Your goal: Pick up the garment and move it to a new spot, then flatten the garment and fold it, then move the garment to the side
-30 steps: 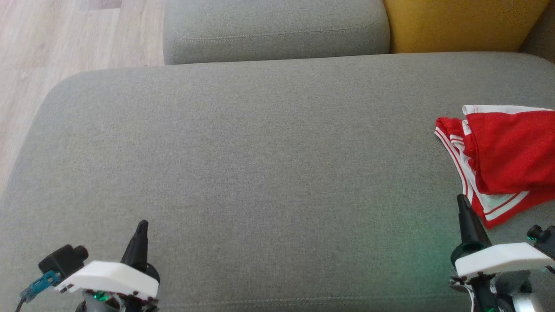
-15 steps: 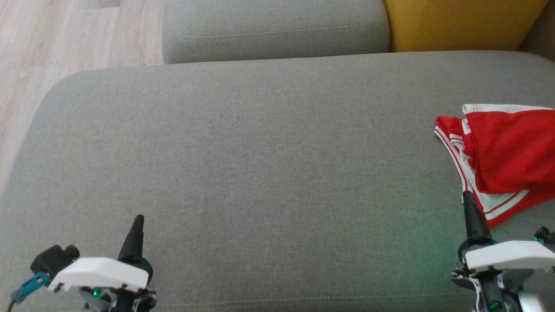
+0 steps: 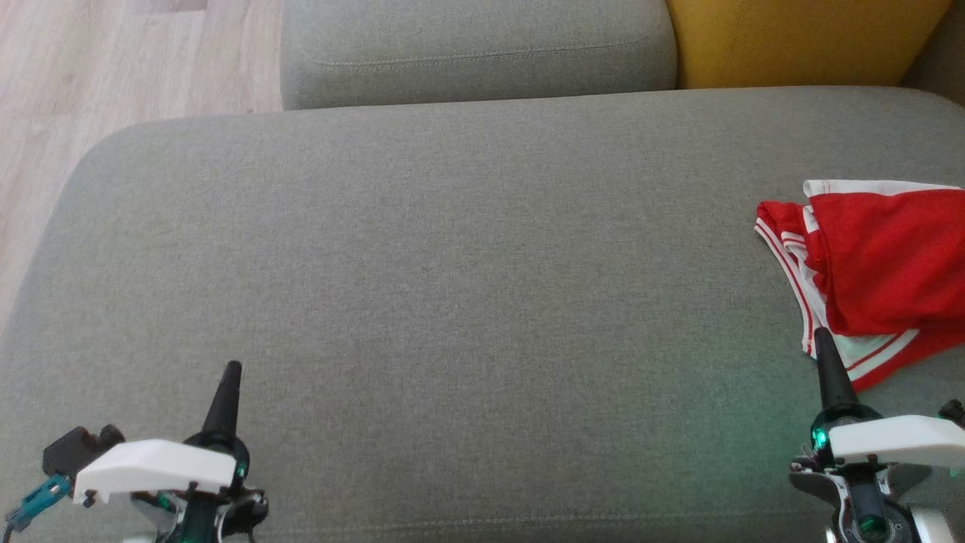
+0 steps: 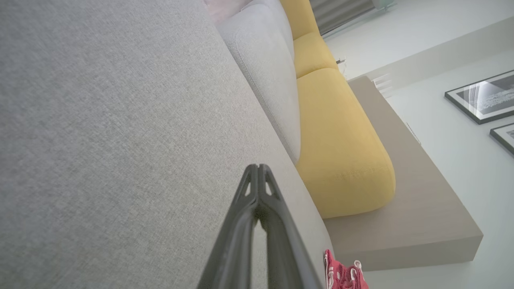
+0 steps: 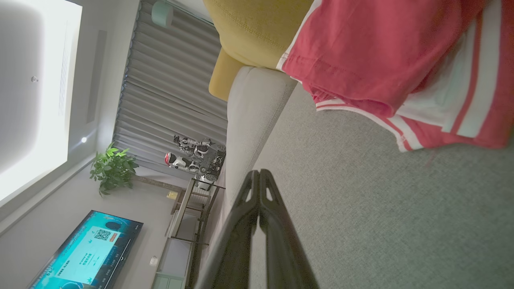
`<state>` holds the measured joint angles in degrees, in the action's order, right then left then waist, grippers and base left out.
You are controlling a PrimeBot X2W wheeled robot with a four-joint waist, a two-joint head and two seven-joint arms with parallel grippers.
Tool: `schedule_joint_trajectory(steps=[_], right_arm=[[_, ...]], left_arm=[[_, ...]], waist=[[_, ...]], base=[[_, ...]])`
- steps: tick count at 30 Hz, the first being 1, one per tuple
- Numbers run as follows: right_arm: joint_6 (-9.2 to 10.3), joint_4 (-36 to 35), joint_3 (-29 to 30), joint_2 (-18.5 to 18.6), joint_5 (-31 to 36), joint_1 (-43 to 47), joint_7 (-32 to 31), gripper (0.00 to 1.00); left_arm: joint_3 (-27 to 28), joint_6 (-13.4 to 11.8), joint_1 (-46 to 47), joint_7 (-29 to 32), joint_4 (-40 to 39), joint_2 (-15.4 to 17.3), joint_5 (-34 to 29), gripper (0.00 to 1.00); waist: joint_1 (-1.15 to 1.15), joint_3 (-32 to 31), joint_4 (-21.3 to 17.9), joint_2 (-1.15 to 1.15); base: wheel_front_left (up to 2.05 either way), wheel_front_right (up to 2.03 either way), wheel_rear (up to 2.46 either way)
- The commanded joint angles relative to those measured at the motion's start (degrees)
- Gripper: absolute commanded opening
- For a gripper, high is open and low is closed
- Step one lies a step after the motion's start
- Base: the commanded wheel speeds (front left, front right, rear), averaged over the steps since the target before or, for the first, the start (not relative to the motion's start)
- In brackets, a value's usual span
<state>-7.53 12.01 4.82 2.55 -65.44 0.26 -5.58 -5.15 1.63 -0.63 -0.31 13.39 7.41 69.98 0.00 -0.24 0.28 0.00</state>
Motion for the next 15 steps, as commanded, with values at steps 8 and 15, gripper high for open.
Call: schedule_joint_trajectory(steps=[8,15], right_arm=[[0.03,-0.9,-0.1,0.6,-6.4,-3.9,-0.2,0.00],[0.03,-0.3,0.2,0.6,-11.1,-4.5,-0.3,0.00]], left_arm=[[3.8,1.8,4.2,1.4,-1.1,-0.4,5.4,0.00],[5.3,2.7,4.7,2.4,-0.7,-1.1,9.5,0.00]], waist=[[0.00,0.1,-0.1,0.00],[0.00,0.2,-0.1,0.00]], base=[[0.00,0.00,0.00],[0.00,0.00,0.00]])
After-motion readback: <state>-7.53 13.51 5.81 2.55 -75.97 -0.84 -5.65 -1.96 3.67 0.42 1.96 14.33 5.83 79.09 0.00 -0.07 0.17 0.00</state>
